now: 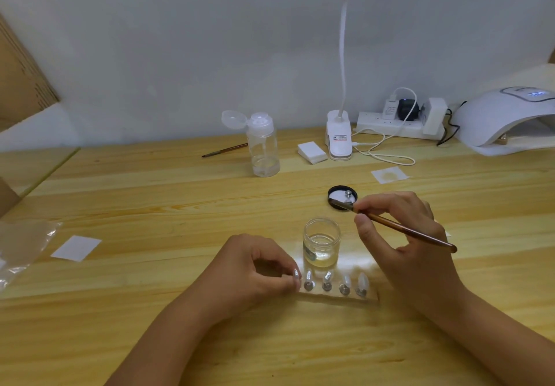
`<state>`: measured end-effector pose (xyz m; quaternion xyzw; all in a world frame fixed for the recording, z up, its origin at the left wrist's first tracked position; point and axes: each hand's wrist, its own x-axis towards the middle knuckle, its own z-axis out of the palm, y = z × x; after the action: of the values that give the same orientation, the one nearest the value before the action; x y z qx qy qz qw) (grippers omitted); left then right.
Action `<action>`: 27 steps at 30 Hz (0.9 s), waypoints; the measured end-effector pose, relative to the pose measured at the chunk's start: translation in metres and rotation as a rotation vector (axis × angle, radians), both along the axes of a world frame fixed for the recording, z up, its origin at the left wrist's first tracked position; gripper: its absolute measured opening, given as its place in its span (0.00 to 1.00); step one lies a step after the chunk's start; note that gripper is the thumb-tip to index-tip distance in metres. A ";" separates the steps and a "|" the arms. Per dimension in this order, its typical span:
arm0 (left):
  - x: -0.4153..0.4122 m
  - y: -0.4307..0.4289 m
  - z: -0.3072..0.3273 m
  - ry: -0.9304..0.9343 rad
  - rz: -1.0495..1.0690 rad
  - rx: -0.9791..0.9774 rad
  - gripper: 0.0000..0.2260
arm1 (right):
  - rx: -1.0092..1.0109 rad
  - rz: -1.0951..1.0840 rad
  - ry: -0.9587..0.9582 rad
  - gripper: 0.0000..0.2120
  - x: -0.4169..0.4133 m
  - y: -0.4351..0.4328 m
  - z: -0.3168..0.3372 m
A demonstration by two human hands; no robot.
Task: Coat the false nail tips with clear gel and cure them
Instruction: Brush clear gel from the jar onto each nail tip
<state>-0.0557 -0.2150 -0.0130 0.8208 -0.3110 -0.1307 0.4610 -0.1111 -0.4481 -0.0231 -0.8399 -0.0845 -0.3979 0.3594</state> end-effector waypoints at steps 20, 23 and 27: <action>-0.009 -0.003 0.004 -0.352 0.064 0.115 0.02 | 0.067 0.073 0.083 0.04 -0.006 0.007 0.001; -0.010 -0.003 0.003 -0.302 0.035 0.078 0.05 | 0.026 0.073 0.078 0.03 -0.005 0.008 0.001; -0.009 -0.004 0.002 -0.239 0.033 0.044 0.05 | 0.008 0.087 0.166 0.06 -0.005 0.011 0.002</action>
<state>-0.0652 -0.2185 -0.0113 0.8454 -0.3472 -0.0309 0.4047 -0.1160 -0.4368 -0.0206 -0.8641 -0.0893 -0.3111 0.3855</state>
